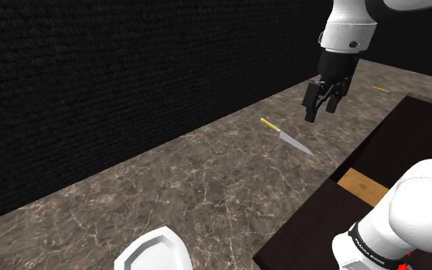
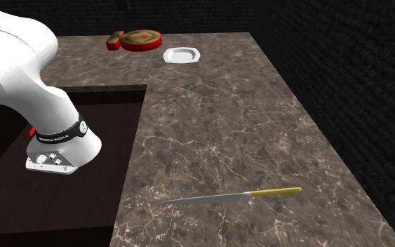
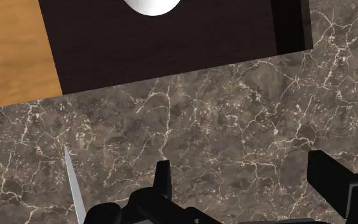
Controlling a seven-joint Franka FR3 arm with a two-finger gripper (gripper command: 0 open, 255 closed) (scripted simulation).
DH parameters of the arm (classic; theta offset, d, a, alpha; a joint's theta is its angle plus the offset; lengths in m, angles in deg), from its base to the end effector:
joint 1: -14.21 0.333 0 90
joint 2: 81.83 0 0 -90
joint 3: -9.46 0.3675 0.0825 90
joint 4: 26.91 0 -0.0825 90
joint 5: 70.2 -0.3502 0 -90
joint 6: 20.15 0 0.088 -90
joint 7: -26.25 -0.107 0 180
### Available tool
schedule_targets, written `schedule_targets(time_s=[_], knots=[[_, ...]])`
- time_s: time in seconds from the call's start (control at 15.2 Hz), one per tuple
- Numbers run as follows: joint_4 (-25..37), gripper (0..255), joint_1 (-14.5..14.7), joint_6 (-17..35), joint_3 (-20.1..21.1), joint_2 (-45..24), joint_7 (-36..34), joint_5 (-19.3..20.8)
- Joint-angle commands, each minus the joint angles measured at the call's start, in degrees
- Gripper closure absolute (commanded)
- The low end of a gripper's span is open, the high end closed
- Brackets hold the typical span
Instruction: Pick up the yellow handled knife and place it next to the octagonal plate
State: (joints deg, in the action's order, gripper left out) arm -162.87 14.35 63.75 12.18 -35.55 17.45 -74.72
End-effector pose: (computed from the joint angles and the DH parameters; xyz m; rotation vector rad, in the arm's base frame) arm 0.2173 0.0265 0.6155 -3.0974 0.1793 0.1633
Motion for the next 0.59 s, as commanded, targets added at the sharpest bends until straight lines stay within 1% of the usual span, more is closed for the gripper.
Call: schedule_targets(time_s=[0.0, 0.26, 0.53], knots=[[0.00, 0, 0.00, 0.00, 0.00, 0.00, 0.00, 0.00], [-4.56, 0, -1.15, 6.98, -2.97, -1.76, 4.20, 2.78], [-7.93, 0, -2.44, 14.41, -6.04, -5.03, 8.21, 5.36]])
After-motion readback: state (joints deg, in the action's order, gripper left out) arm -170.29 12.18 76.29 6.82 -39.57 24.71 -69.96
